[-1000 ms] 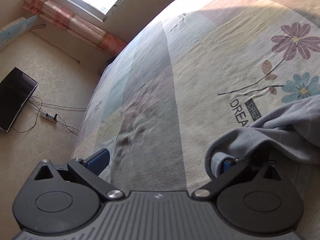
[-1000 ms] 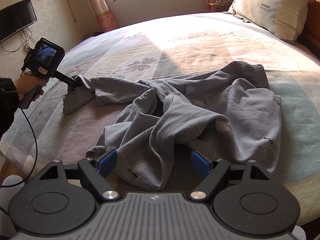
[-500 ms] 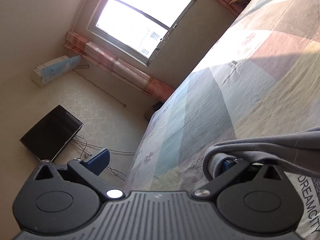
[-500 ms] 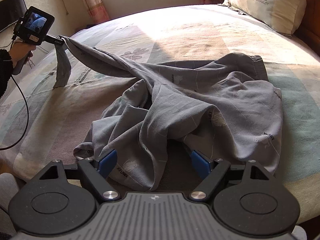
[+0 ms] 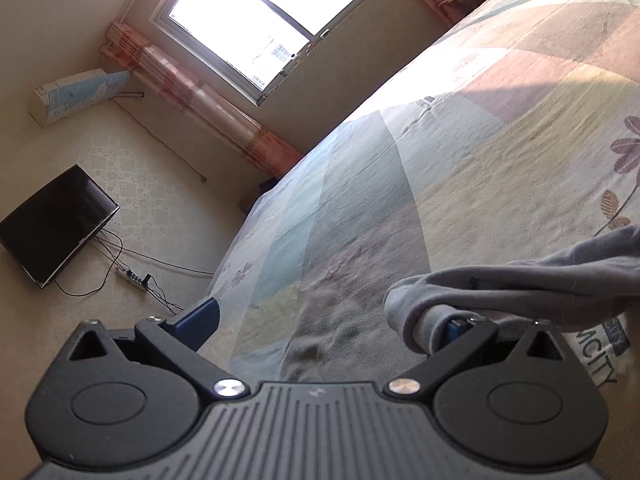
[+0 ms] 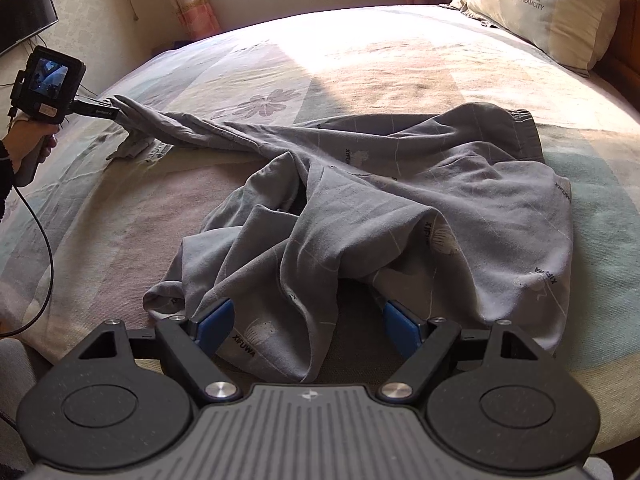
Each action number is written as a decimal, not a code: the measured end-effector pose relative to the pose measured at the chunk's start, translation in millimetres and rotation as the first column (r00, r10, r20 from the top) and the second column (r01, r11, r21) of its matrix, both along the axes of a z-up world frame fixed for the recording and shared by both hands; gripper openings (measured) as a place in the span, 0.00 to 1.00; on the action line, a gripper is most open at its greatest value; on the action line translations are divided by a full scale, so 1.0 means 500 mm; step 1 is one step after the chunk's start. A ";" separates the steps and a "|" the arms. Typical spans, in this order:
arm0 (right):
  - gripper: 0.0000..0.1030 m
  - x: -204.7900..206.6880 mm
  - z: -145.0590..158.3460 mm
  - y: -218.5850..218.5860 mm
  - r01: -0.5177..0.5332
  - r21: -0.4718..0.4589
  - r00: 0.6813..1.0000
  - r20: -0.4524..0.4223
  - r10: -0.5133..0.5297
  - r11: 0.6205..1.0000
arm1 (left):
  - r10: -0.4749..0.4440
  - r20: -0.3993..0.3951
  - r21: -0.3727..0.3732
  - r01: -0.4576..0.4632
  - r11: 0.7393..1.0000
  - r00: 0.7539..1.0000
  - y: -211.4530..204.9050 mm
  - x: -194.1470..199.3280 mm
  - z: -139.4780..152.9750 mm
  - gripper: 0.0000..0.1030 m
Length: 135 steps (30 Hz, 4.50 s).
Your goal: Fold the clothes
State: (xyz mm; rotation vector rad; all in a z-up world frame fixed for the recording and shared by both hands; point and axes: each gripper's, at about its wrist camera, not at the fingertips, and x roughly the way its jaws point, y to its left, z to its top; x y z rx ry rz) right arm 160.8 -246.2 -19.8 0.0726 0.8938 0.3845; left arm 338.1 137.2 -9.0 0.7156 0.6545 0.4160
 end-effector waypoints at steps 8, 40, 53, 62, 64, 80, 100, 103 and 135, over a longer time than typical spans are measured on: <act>0.83 -0.010 0.015 0.017 -0.050 0.017 0.999 0.006 0.050 0.999 | -0.060 -0.180 -0.326 -0.002 0.945 0.982 0.019 -0.095 -0.031 0.99; 0.88 0.485 -0.014 0.623 -0.701 -0.039 0.713 -0.010 0.701 0.712 | -0.149 -0.055 -0.828 0.039 0.559 0.987 0.173 -0.268 -0.018 0.99; 0.88 0.198 -0.024 0.506 -0.841 0.015 0.533 -0.149 0.833 0.541 | -0.236 -0.050 -0.883 0.068 0.464 0.971 0.124 -0.275 -0.013 1.00; 0.88 0.161 0.025 0.404 -0.671 0.126 0.737 0.006 0.676 0.731 | -0.199 -0.136 -0.932 -0.057 0.358 0.971 0.164 -0.155 -0.025 1.00; 0.88 0.161 0.035 0.387 -0.634 0.143 0.770 0.036 0.637 0.760 | -0.175 -0.172 -0.936 -0.105 0.336 0.969 0.186 -0.114 -0.038 0.99; 0.89 0.153 0.027 0.278 -0.463 0.228 0.886 0.082 0.457 0.856 | -0.314 -0.081 -0.996 -0.087 -0.005 0.946 0.185 0.069 -0.108 0.99; 0.90 0.146 -0.005 0.220 -0.362 0.268 0.931 0.059 0.360 0.893 | -0.534 -0.059 -0.998 -0.042 0.043 0.843 0.119 0.158 -0.085 0.99; 0.90 0.145 -0.014 0.220 -0.342 0.281 0.938 0.044 0.344 0.897 | -0.515 -0.136 -0.990 -0.091 0.111 0.846 0.107 0.193 -0.116 0.99; 0.90 0.112 -0.027 0.224 -0.345 0.219 0.938 0.045 0.344 0.913 | -0.205 0.082 -0.975 0.121 0.186 0.975 0.173 0.213 0.052 0.04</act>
